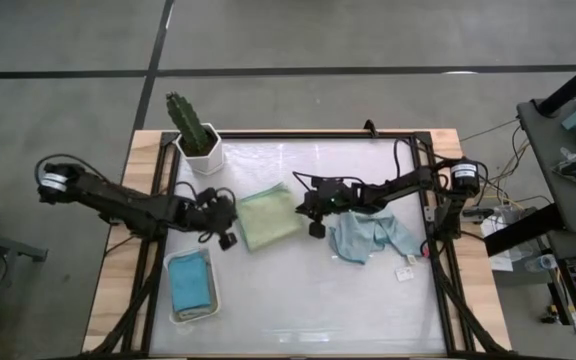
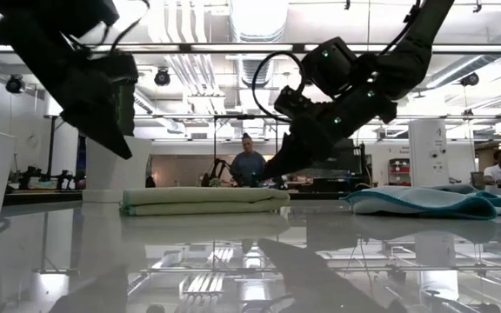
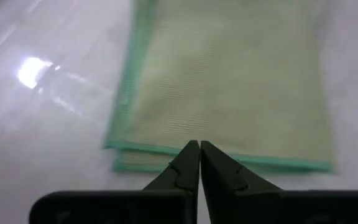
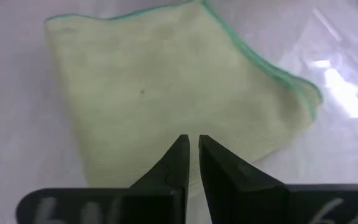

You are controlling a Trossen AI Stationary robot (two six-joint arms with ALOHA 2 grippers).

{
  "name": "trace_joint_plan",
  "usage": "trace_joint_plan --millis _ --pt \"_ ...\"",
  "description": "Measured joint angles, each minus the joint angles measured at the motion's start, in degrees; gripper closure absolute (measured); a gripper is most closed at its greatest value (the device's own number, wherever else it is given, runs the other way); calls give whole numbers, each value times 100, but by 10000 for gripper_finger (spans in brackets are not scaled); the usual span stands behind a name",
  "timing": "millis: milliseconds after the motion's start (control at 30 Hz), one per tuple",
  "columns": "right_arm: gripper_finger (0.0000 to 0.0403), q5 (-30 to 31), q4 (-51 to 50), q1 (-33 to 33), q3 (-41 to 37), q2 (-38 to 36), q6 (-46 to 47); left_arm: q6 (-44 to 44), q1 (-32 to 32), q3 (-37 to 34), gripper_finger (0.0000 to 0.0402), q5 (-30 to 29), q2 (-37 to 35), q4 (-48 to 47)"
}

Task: Fold microfiber towels
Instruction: Fold the green microfiber towel

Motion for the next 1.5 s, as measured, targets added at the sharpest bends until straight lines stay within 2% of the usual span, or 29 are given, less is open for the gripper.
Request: trace_joint_plan --millis 133,233,433,533,700,833,1033,1100,1267,1500 --pt "376 4 -2 -72 13 -2 -32 377 559 -128 377 -9 -5 74" --pt "376 -8 -16 -75 -23 -1 -10 676 938 -272 341 0 108 387" --pt "376 -11 -76 -73 -47 7 -1 723 1548 -454 277 0 627 1016" --pt "376 -13 -100 -73 -55 9 7 851 1652 -454 264 66 1012 1251" --pt "376 -13 -131 -73 -64 11 10 1060 1653 -370 261 753 1513 1560" --pt "376 -13 -133 -73 -64 11 12 1130 1653 -320 261 887 1621 1588" --pt "376 -13 -135 -73 -66 13 12 1265 1642 -325 270 968 1377 1497" --pt "376 -13 -135 -73 -66 13 12 1439 1635 -325 292 1015 1274 1483" --pt "376 -13 -136 -73 -66 17 12 1596 1635 -325 388 1358 1064 1460" --pt "376 -13 -135 -73 -66 17 14 1550 1635 -325 399 1361 910 1387"
